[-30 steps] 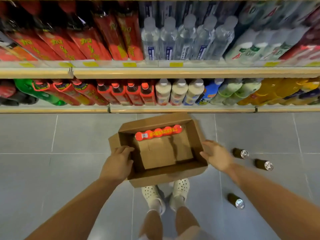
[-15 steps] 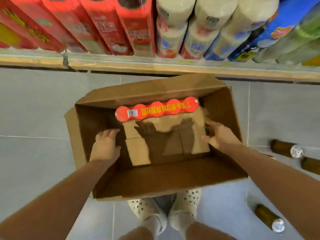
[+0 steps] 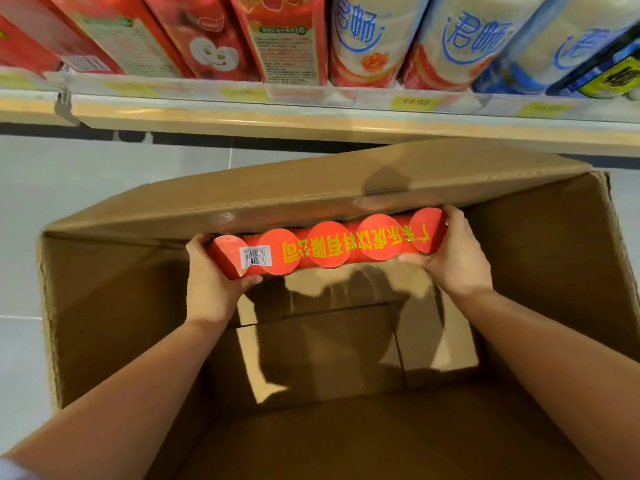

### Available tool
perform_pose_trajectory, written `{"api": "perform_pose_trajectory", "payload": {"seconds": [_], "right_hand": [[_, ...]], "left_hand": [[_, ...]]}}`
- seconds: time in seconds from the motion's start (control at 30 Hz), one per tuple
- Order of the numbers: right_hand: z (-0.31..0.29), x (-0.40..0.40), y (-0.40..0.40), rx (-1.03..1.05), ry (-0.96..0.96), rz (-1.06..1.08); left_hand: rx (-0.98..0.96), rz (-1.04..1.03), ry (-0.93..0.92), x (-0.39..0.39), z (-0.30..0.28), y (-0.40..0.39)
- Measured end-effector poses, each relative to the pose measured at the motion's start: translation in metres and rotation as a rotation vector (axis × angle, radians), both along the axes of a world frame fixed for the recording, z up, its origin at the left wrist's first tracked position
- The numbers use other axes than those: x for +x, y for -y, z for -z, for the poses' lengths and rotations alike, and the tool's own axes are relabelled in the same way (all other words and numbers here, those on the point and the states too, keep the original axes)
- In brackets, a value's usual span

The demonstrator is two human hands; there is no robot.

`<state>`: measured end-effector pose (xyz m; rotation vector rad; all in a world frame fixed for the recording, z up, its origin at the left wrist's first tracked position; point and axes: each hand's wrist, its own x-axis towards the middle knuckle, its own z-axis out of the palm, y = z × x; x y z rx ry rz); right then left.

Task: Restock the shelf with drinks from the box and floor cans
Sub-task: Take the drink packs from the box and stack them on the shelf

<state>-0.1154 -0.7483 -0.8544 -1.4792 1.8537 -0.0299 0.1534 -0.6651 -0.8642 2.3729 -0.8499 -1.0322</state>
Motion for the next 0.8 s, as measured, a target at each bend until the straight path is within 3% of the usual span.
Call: {"api": "perform_pose_trajectory", "payload": {"seconds": [0.5,0.63,0.8], "right_hand": [[-0.010,-0.001,-0.013,-0.034,0.127,0.146],[-0.051,-0.010,-0.037,0.024,0.138,0.174],[-0.145,-0.025,-0.070,0.090,0.100,0.209]], "left_hand": [[-0.034,0.006,0.109,-0.010,-0.011,-0.004],[-0.016,0.048,0.096,-0.017,-0.048,-0.018],[0.069,0.113,0.093,-0.031,-0.141,-0.045]]}}
